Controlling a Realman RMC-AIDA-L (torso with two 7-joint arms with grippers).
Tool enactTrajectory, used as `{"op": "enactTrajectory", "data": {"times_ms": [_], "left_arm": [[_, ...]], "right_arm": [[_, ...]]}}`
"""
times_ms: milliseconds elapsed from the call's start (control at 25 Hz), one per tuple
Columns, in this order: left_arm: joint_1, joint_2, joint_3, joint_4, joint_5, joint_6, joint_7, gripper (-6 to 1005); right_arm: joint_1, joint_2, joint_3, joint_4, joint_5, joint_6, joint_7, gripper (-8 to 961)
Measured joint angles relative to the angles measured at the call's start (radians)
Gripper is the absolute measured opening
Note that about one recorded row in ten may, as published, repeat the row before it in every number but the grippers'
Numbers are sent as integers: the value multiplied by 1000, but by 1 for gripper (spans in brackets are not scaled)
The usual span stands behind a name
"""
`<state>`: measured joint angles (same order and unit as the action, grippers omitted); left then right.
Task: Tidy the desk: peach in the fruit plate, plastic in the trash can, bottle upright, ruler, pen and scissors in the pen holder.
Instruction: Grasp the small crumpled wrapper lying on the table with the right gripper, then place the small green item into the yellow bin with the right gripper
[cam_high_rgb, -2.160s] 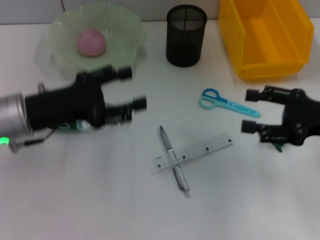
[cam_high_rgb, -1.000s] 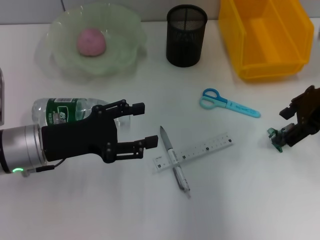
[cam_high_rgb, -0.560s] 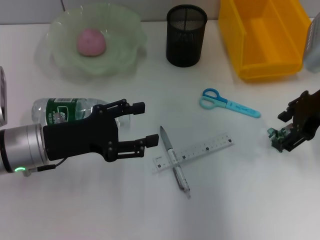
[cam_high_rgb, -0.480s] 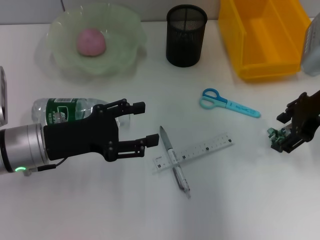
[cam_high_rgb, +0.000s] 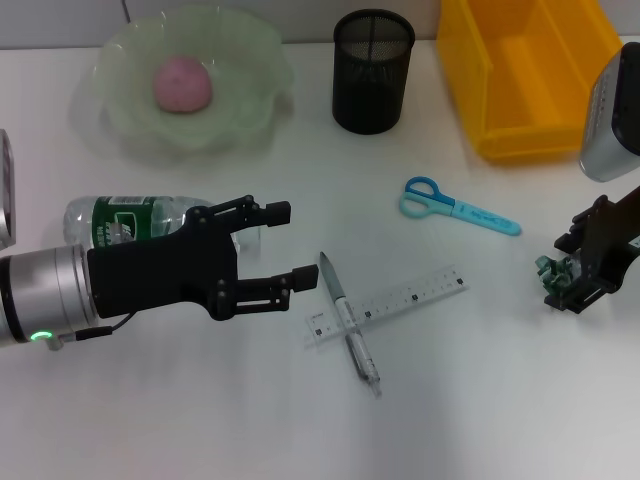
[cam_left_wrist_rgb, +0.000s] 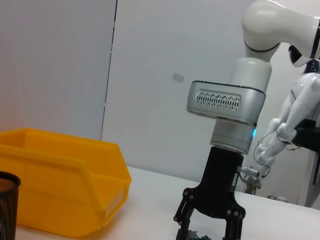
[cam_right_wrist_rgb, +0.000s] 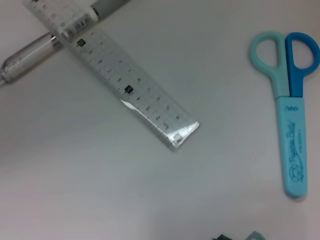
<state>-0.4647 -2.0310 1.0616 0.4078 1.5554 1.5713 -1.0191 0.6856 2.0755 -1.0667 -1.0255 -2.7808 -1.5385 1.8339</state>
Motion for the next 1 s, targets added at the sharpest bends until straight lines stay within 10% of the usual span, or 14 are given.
{"op": "enactTrajectory", "data": {"times_ms": [400, 720, 1000], "left_arm": [[0, 0, -4, 4, 0, 3, -4, 834], [-2, -1, -5, 7, 0, 1, -4, 834], [-7, -2, -5, 7, 0, 1, -4, 834]], "right_arm": [[-12, 0, 4, -3, 0, 16, -4, 639], [-9, -7, 21, -12, 7, 0, -1, 361], [19, -34, 210, -77, 131, -142, -7, 266]]}}
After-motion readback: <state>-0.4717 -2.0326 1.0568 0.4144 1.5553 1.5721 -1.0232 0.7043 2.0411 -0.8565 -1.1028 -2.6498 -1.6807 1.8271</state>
